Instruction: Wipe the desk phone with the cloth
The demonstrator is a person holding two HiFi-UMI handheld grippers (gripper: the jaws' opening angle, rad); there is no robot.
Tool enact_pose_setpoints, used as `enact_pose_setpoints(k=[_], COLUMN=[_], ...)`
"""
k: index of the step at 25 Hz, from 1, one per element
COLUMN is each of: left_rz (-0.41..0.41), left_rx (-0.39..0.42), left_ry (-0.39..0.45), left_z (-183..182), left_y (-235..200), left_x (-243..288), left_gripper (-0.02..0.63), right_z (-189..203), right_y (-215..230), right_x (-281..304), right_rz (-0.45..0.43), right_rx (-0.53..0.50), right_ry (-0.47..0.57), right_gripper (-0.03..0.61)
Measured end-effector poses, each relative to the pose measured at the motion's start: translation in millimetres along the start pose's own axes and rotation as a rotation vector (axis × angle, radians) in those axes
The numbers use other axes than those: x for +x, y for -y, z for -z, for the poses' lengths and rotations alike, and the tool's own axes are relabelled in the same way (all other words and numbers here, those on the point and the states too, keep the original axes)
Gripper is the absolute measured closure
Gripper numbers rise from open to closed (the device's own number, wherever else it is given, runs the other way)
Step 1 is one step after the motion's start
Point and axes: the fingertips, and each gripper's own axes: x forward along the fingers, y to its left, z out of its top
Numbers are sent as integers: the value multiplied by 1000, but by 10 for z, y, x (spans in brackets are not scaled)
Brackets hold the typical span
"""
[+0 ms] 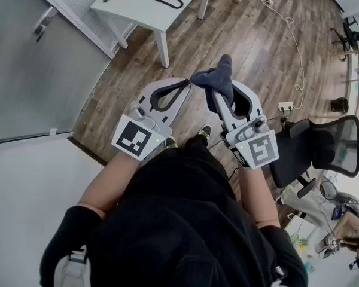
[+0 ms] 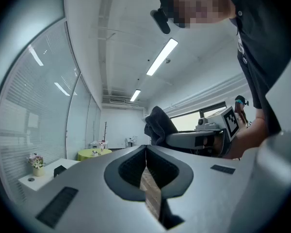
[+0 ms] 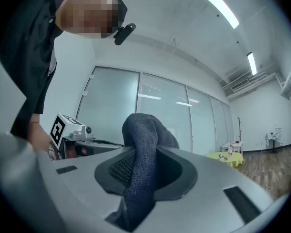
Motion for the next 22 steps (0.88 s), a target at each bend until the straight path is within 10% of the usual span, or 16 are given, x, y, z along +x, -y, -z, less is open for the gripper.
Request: enact_pose_setpoints(k=[22], left_rz=[-22], left_rx=[-12], left_ry=[21], left_z=[-30], left_y=[57], left_x=[-211], left_gripper=[603], right_z=[-13], right_y=[-179], right_x=[-63], right_rz=[6], right_rx=[17], right_ry=[-5], right_gripper=[476])
